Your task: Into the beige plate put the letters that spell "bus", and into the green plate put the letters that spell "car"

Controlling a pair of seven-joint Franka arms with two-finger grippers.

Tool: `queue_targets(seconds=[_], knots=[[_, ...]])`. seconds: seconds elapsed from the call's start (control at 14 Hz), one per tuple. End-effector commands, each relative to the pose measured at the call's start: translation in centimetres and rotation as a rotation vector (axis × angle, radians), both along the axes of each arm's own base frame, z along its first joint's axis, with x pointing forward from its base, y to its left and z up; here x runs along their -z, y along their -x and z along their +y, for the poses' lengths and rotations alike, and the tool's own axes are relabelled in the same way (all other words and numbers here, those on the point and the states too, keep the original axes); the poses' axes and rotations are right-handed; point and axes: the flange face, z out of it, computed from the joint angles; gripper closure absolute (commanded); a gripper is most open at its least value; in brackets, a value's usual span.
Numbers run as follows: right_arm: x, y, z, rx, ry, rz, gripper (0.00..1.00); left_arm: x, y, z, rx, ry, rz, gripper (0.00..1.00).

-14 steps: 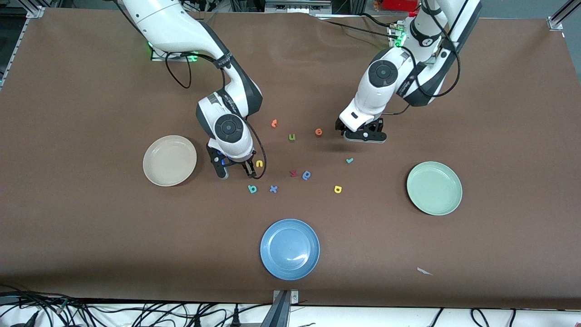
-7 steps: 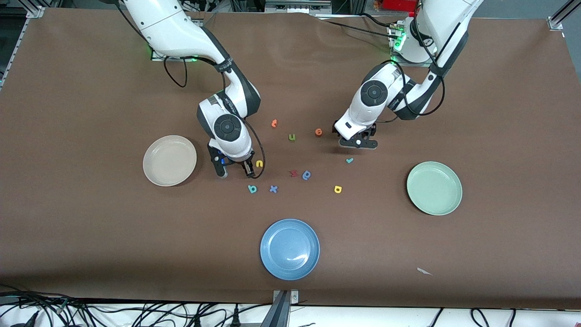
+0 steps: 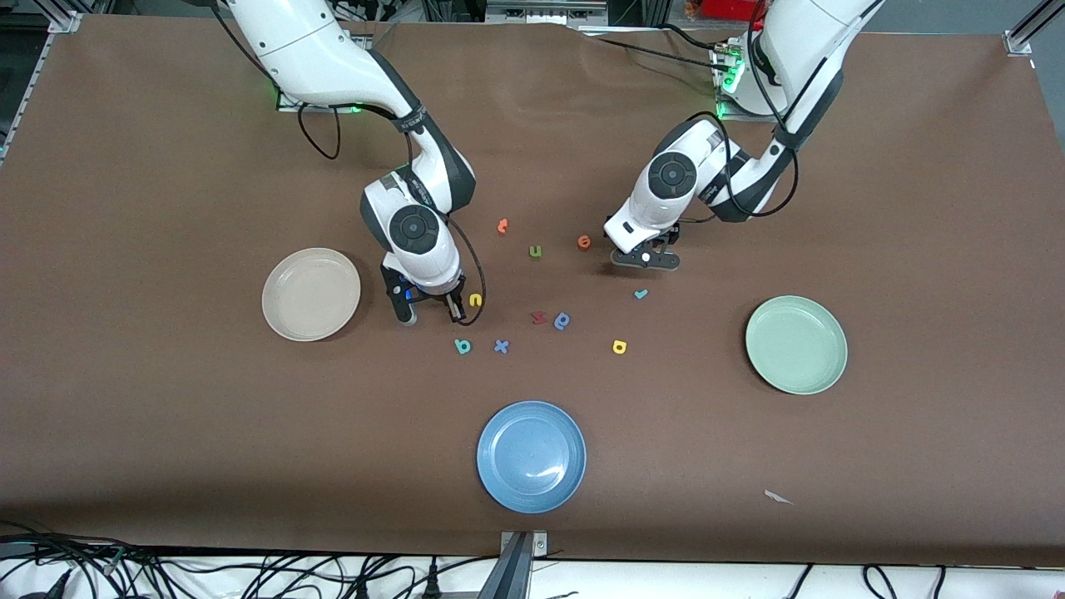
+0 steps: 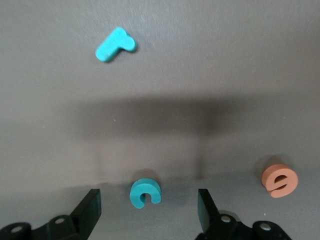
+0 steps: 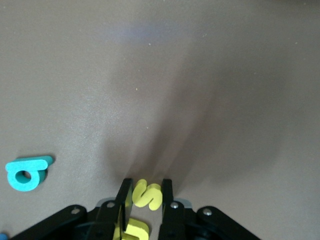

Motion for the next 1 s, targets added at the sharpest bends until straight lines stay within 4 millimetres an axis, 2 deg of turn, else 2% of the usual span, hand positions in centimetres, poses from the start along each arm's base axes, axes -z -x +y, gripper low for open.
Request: queue_targets(seconds=[0.0,0.07,0.14,0.36,0.43,0.5,0.71,0.85,0.93], knots=[[0.0,0.3,0.1,-0.006,-0.009,-0.001,0.9,0.2,0.0,-0.1,0.027,-0.024,0.011,0.21],[-0.8,-0.1,-0.2,-0.003,-0.011,-0.007,0.9,0.2,0.1,-0.1,0.027,-0.025,0.012,0.23],[-2.4,-0.5,-0.5,-0.017,-0.019,-0.02,0.9,0.2,0.1,-0.1,0.027,-0.025,0.012,0.29],[-5.9,-1.5,-3.5,-0.083,0.017,0.039,0.9,0.1,-0.1,-0.2,0.022,-0.022,0.009,0.39],[-7.6,-2.3,-5.7,-0.124,0.028,0.067,0.9,0.1,-0.1,-0.2,0.022,-0.022,0.009,0.43],[-8.3,-2.8,-7.9,-0.184,0.039,0.109,0.9,0.0,-0.2,-0.2,0.022,-0.021,0.008,0.46],[-9.8,-4.5,-16.5,-0.339,0.03,0.21,0.9,0.1,-0.2,-0.2,0.02,-0.02,0.009,0.55],[-8.8,-4.7,-21.2,-0.413,0.018,0.236,0.9,0.1,-0.2,-0.2,0.02,-0.02,0.01,0.63],[-7.6,-4.3,-23.0,-0.441,0.018,0.249,0.91,0.1,-0.2,-0.2,0.021,-0.02,0.01,0.66]])
